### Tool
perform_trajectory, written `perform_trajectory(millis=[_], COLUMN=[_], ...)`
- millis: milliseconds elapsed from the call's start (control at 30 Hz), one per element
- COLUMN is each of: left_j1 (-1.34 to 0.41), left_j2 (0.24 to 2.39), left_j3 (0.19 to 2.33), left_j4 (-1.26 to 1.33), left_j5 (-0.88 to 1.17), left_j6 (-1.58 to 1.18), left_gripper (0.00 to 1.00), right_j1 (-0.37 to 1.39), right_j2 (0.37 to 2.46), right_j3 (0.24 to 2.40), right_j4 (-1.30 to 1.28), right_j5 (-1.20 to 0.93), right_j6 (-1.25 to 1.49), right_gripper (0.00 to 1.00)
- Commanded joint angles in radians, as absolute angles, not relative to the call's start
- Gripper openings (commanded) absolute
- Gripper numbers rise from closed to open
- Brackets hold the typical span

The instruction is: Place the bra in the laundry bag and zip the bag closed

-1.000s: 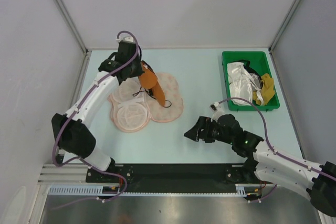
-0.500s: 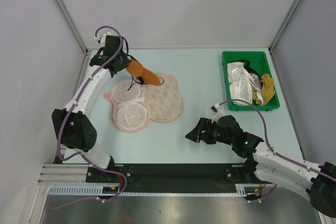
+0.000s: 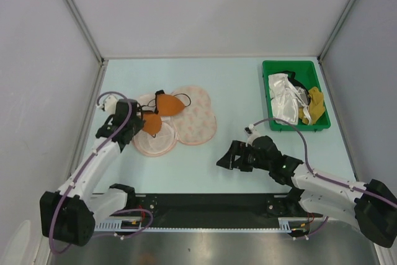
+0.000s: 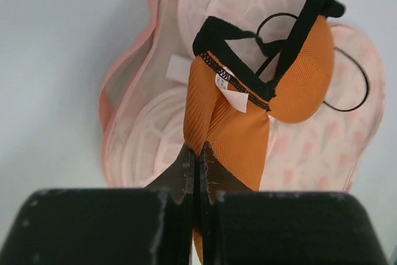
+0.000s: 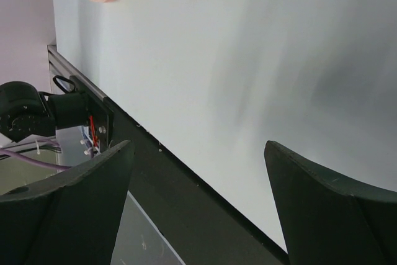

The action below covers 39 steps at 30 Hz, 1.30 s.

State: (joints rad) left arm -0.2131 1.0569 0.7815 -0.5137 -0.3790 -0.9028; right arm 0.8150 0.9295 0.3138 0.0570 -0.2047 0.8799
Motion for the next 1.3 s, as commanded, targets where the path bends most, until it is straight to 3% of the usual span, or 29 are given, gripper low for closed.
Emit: perform_trajectory(millis=[0,33,67,100,167,200,433,633,767,867,900,1033,1267], left_j1=[-0.244,-0.261,-0.288,-0.304,-0.333,-0.342,-0.321,-0.178,-0.134,-0.088,-0.077,-0.045,-0.034], left_j2=[0.941,0.930,0.917,0.892,0.859,0.844,0.724,1.142,1.418,1.638,1.719,1.839,1.945], left_j3=[0.646,0.629,0.612,0.583,0.562,0.546,0.636,0.964,1.223,1.372,1.402,1.476,1.496], left_j4=[-0.437,-0.437,-0.437,-0.434,-0.437,-0.430,-0.386,-0.445,-0.481,-0.531,-0.555,-0.583,-0.591], left_j5=[-0.342,-0.338,-0.319,-0.307,-0.252,-0.223,-0.050,0.254,0.307,0.354,0.360,0.351,0.342], left_j6=[-1.012,-1.031,-1.038,-1.043,-1.037,-1.017,-0.624,-0.323,-0.192,-0.149,-0.144,-0.134,-0.123], left_gripper=[0.01,0.08,0.22,0.60,0.80,0.97,0.97,0.91,0.92,0.86,0.79,0.72,0.75], right_j1=[0.818,0.819,0.821,0.821,0.821,0.822,0.828,0.833,0.833,0.831,0.828,0.824,0.825], right_j2=[1.000,1.014,1.031,1.046,1.097,1.110,1.201,1.198,1.155,1.114,1.094,1.060,1.201], right_j3=[0.327,0.328,0.334,0.337,0.348,0.360,0.403,0.408,0.396,0.387,0.385,0.370,0.422], right_j4=[0.166,0.187,0.199,0.212,0.247,0.255,0.298,0.272,0.236,0.204,0.189,0.176,0.265], right_j5=[-0.235,-0.239,-0.239,-0.242,-0.255,-0.259,-0.287,-0.295,-0.281,-0.267,-0.262,-0.250,-0.258], right_j6=[0.885,0.885,0.887,0.887,0.885,0.884,0.879,0.879,0.873,0.865,0.864,0.854,0.812], right_gripper=[0.91,0.91,0.91,0.91,0.91,0.91,0.91,0.91,0.91,0.91,0.91,0.91,0.91])
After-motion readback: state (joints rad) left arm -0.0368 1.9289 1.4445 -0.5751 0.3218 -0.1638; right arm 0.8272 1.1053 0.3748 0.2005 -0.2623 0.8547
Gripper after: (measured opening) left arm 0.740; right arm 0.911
